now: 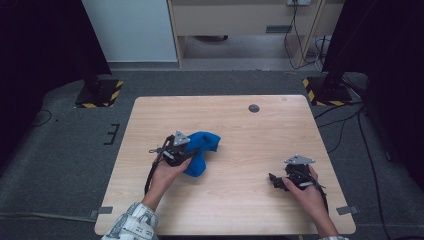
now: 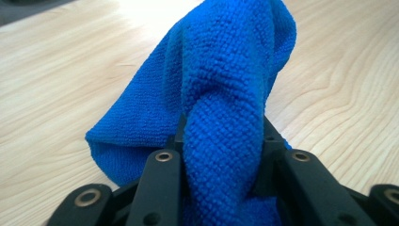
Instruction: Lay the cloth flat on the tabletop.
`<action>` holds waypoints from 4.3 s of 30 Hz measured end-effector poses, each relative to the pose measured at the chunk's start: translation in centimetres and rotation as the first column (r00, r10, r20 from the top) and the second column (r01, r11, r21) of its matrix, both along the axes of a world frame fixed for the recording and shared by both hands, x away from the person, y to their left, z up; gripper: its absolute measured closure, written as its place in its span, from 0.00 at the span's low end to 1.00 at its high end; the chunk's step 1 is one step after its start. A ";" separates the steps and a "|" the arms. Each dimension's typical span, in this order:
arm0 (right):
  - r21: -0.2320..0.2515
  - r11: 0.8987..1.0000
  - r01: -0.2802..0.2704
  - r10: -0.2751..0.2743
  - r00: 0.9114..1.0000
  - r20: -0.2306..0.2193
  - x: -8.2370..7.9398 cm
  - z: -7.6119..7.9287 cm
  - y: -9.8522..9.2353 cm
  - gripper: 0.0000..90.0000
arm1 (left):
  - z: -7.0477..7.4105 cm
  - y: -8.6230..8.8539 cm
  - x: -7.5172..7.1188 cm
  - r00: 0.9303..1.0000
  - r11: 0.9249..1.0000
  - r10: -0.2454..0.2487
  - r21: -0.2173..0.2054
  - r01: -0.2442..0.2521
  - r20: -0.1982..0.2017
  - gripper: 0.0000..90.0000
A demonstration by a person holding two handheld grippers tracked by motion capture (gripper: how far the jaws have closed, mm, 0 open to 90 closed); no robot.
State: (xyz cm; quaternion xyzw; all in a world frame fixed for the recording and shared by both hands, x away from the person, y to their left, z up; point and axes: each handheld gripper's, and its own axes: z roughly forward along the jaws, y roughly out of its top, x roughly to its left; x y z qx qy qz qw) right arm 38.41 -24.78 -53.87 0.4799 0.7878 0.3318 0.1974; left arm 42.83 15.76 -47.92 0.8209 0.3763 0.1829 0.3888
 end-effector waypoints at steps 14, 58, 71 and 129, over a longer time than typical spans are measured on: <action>-0.002 1.000 -0.002 0.002 1.000 0.000 0.0 0.0 0.0 0.05 | -0.1 -5.6 -2.0 0.988 0.988 -0.152 -0.033 0.151 -0.037 0.76; 0.013 0.977 -0.213 0.210 0.970 0.126 -2.0 2.2 3.7 0.43 | -1.3 0.3 -5.5 0.999 0.996 -0.051 -0.072 0.052 0.018 0.20; 0.006 0.918 -0.395 0.391 0.911 0.131 -3.4 2.3 6.6 0.74 | -3.5 -0.5 -6.3 0.991 0.992 -0.121 0.036 0.123 -0.053 0.40; -0.016 0.812 -0.584 0.575 0.795 0.191 -4.6 3.5 14.7 0.97 | -1.9 0.3 -5.5 0.991 0.985 -0.128 -0.119 0.124 -0.024 0.94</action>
